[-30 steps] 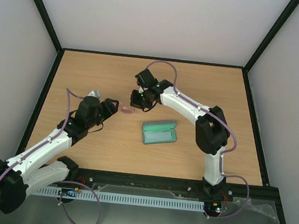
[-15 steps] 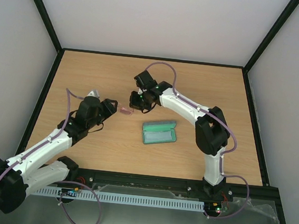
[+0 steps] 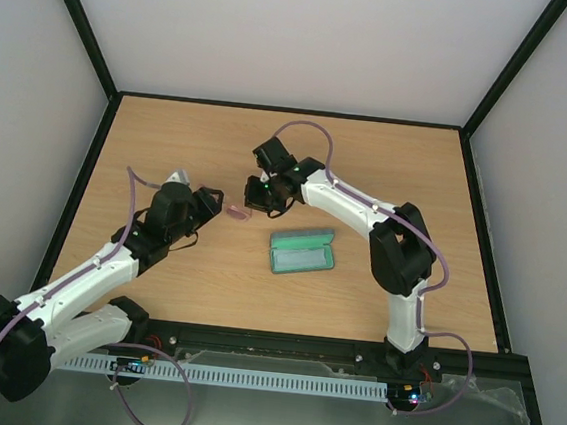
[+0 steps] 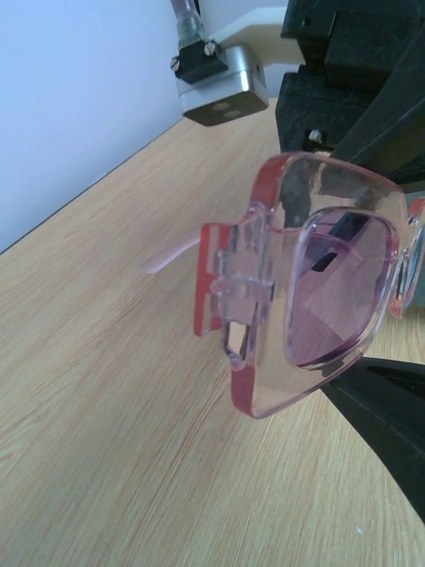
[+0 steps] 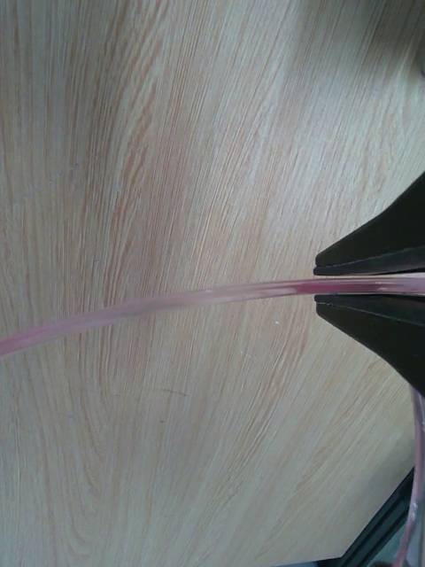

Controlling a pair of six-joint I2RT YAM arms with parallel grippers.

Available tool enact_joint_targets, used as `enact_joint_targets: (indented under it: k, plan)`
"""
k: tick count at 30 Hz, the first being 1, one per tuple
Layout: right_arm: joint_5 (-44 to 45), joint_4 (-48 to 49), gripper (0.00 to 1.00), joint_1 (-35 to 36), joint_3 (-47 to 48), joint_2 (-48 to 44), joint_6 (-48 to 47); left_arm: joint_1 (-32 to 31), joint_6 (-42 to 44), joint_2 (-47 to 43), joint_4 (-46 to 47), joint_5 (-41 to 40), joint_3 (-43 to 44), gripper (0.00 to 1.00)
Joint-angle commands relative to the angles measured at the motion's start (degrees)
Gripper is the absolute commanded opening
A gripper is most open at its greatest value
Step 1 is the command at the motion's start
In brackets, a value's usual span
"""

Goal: Organize the sunglasses
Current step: Fold the sunglasses.

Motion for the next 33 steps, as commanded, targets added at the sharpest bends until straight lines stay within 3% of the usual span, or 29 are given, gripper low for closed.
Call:
enact_joint_targets:
  k: [1,6,17,26,33]
  plan:
    - [0.0,-0.8,0.08,0.4,-0.8,-4.0,-0.5,-0.1,1.6,0.0,-1.5,-1.8,0.3,0.30]
    - [0.5,-1.3,0.16,-0.2,-0.9,-5.2,-1.4,-0.1,2.6,-0.1,-2.5,-1.1,1.1,0.29]
    - [-1.2,-2.3,0.18,-4.8,-4.8,-12.5,-4.6,0.1,8.4,-0.5,-6.6,4.4,4.8,0.28]
    - [-1.9,-5.1,0.19,-10.3,-11.9,-21.0,-11.8,3.2,17.1,-1.7,-9.3,20.4,10.0,0.29]
    - [2.1,-8.1,0.19,-10.5,-13.3,-24.1,-14.3,3.8,20.0,-0.8,-10.3,29.3,15.2,0.29]
